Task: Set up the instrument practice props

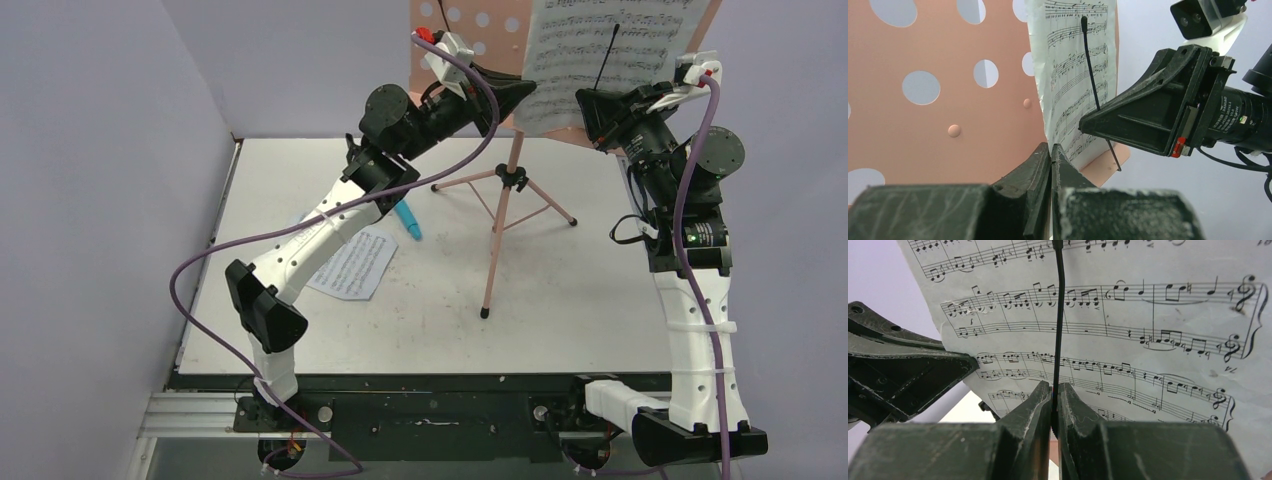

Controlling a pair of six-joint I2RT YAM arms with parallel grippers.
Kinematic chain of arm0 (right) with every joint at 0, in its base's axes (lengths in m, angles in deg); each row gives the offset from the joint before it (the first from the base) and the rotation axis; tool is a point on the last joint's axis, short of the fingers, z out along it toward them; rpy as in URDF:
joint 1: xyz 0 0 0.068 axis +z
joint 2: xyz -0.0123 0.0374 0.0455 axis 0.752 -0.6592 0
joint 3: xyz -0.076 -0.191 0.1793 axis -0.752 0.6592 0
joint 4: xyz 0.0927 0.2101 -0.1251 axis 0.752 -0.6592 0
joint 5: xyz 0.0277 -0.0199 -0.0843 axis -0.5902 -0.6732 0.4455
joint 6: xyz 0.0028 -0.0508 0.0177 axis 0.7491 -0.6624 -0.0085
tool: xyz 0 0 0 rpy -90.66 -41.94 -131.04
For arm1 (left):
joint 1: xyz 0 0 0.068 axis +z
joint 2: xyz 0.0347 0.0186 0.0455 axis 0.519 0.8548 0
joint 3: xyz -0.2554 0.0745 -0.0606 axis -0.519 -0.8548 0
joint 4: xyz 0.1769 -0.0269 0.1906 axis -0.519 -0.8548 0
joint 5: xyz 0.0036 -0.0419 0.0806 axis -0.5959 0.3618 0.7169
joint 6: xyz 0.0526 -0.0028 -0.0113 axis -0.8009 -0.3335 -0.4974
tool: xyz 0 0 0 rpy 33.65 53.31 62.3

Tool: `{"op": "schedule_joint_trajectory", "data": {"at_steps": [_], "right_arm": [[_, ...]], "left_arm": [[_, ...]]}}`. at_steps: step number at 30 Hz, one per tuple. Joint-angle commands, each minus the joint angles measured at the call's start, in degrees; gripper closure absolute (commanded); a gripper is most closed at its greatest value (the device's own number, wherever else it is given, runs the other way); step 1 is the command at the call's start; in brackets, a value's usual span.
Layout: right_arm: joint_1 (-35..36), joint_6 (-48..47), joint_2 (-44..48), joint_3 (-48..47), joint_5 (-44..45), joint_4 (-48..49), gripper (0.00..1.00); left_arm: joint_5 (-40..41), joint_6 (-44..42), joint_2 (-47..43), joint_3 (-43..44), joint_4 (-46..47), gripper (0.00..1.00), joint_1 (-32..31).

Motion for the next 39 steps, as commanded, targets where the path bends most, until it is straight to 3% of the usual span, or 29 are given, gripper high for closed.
{"op": "schedule_joint_trajectory", "data": {"at_steps": [1,14,21,25,29,37,39], "right_arm": [[0.8,0.6,1.4,-0.4,-1.8,3.6,0.95],[1.3,0.9,1.4,-0.8,-2.0,3.7,0.95],[1.5,0.7,1.3,-1.4,-2.0,3.4,0.95],[1.6,0.6,1.4,-1.2,-1.8,3.2,0.95],[1.6,0.5,1.5,-1.2,-1.6,3.2,0.95],[1.6,0.4,1.6,-1.2,-1.2,2.9,0.95],[1.7,0.4,1.8,-0.8,-0.9,2.9,0.95]], "left_arm": [[-1.1,1.4,0.4,4.1,2.3,1.0,-0.4],[-2.9,2.1,3.6,8.4,0.0,1.0,-1.0],[-2.8,2.1,4.6,9.5,-0.5,0.93,-1.1],[-2.9,2.2,4.3,9.2,-0.7,0.81,-1.1],[-2.4,1.7,2.6,6.6,0.2,0.63,-1.1],[-0.5,1.7,-5.5,-5.9,7.2,0.26,-1.1],[-0.4,2.5,-8.5,-10.6,11.0,0.22,-1.1]]}}
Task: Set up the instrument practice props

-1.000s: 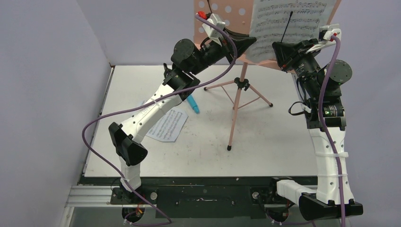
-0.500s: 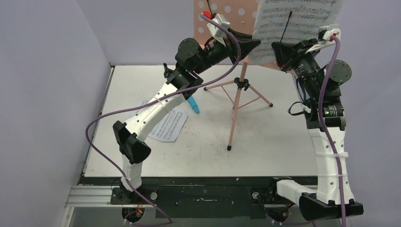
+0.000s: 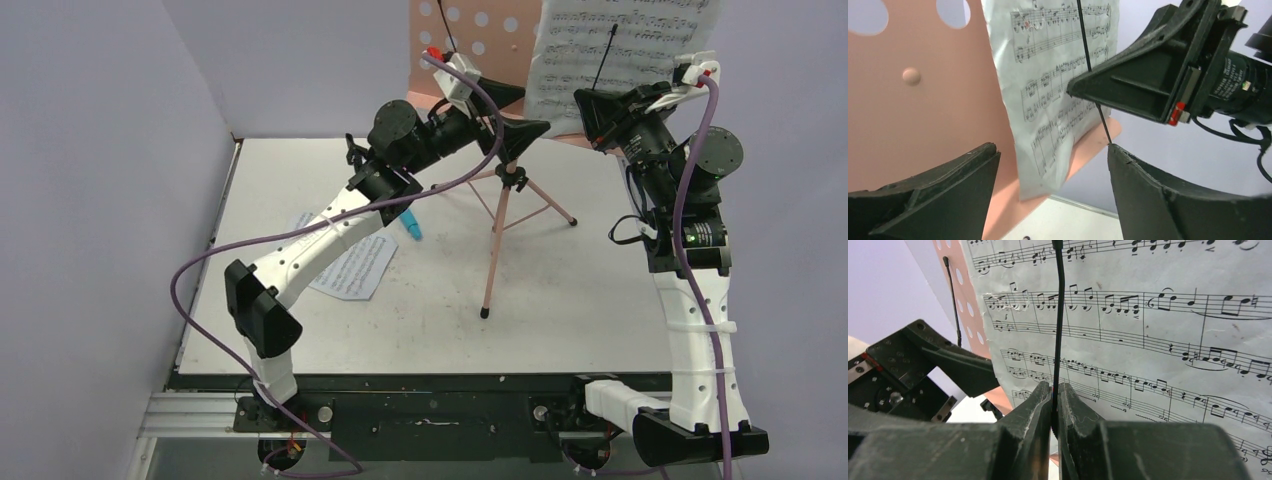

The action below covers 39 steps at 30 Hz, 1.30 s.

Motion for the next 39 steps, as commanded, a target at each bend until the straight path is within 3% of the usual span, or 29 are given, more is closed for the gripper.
{"op": "schedule_joint_trajectory", "data": {"at_steps": [1,11,17,23,39], "right_arm": [[1.2,0.3,1.8,-0.7,-1.0,2.7,0.95],[1.2,0.4,2.8,0.4,-0.2,2.7,0.95],[1.3,0.6,3.5,1.5,0.1,2.5,0.95],[1.3,0.4,3.5,2.0,0.1,2.4,0.95],[1.3,0.7,4.5,2.0,2.1,1.3,0.69]], "left_arm": [[0.8,1.1,-9.9,-7.9,11.0,0.21,-0.2],[-2.0,-0.8,-23.9,-28.8,25.3,0.12,-0.2],[3.2,-1.8,-33.2,-46.9,35.1,0.06,-0.2],[6.9,-1.7,-38.5,-61.1,36.8,0.05,-0.1],[10.5,-0.8,-43.5,-75.2,33.6,0.05,-0.1]]}}
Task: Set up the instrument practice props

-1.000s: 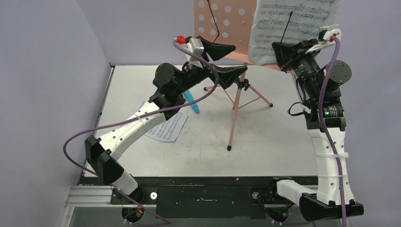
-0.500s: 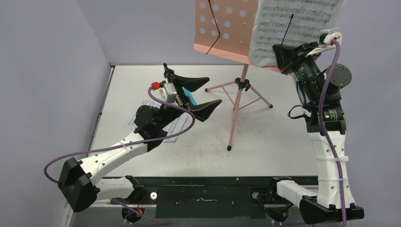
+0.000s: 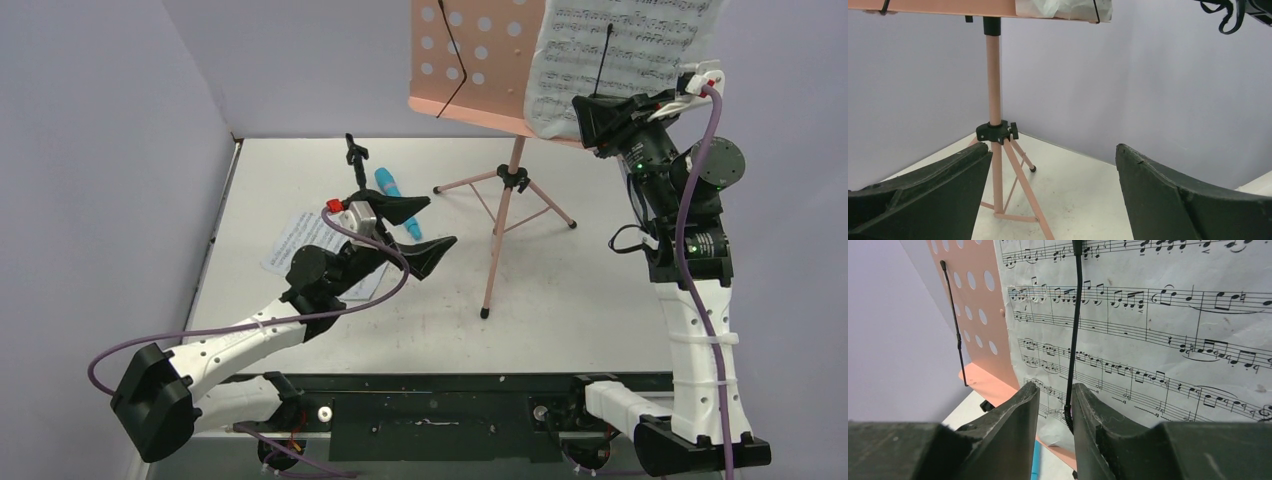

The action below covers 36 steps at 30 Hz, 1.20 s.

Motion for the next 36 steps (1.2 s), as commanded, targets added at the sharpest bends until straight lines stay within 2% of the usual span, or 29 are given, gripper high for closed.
{"op": "schedule_joint_trajectory", "data": {"at_steps": [1,2,5,7,16,21,29,36], "right_arm": [[0.7,0.6,2.6,0.1,0.4,1.2,0.67],[0.7,0.6,3.0,0.1,0.6,1.1,0.66],[0.7,0.7,4.3,0.4,1.2,0.6,0.52],[0.7,0.7,5.2,0.9,1.2,0.5,0.49],[0.7,1.5,8.5,4.3,1.6,-0.8,0.45],[0.7,3.6,12.3,10.4,0.1,0.0,0.43],[0.7,5.8,17.3,19.0,-3.2,-0.7,0.4],[0.7,7.2,20.6,23.0,-6.8,-4.1,0.39]], "left_arm": [[2.4,0.4,-2.0,-2.2,1.1,0.05,-0.1],[2.9,0.5,-2.2,-2.9,0.9,0.05,-0.1],[4.3,0.5,-2.4,-5.3,1.0,0.04,-0.1],[5.6,0.4,-2.3,-6.8,0.7,0.03,0.0],[8.4,2.4,0.4,-11.9,0.0,0.03,0.0],[11.0,4.1,2.4,-13.4,-1.9,0.03,0.2],[15.4,6.7,6.1,-13.4,-8.7,0.03,2.2],[15.8,14.2,9.6,-10.8,-18.4,0.03,6.8]]}}
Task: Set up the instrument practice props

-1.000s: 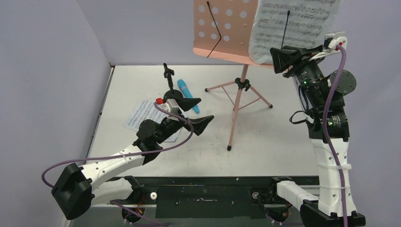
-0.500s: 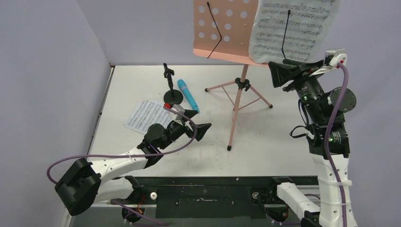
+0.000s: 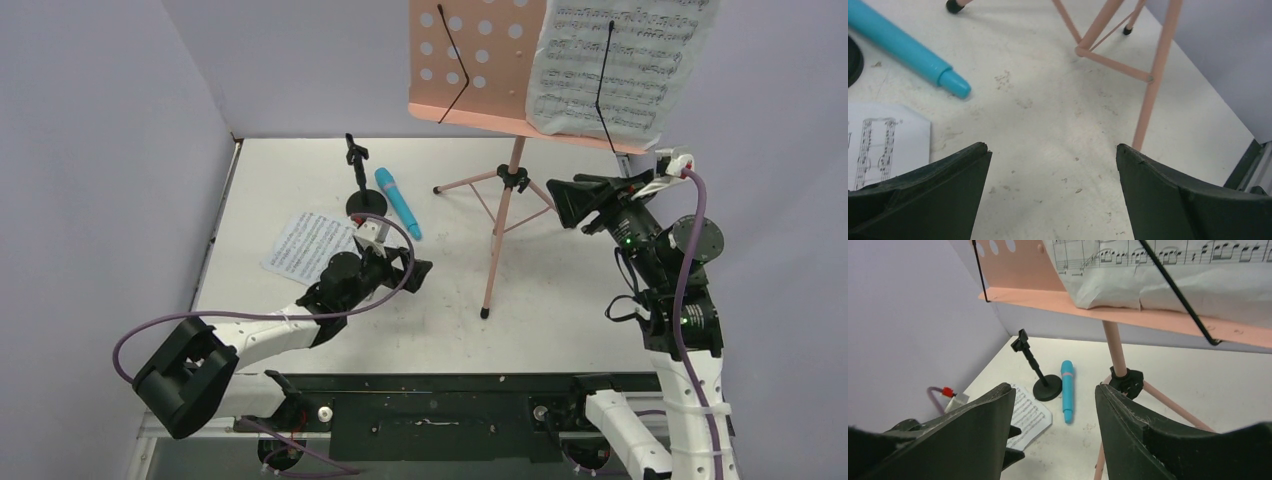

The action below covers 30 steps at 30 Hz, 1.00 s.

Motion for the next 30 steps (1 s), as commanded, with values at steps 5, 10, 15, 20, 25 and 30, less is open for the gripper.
{"op": "schedule_joint_trajectory", "data": {"at_steps": [5,10,15,20,25,30], "right_arm": [[0.3,3.7,4.8,5.8,-5.8,-1.5,0.39],[0.3,6.9,8.1,14.2,-7.5,-0.1,0.39],[0.4,7.5,9.8,20.0,-6.7,0.4,0.39],[0.4,9.8,10.3,24.9,-7.0,3.5,0.39],[0.3,11.3,10.1,28.6,-7.5,5.7,0.39],[0.3,9.0,9.6,28.6,-6.8,3.6,0.38]], "left_arm": [[1.3,8.0,3.8,6.4,-15.7,0.04,5.6],[3.0,10.8,4.5,10.3,-26.8,0.04,9.0],[3.9,14.6,5.2,12.8,-34.5,0.04,13.5],[5.9,17.5,5.6,13.5,-38.8,0.04,16.6],[5.5,21.4,4.7,11.2,-38.9,0.04,19.6],[4.9,25.5,3.7,9.1,-43.6,0.04,24.9]]}}
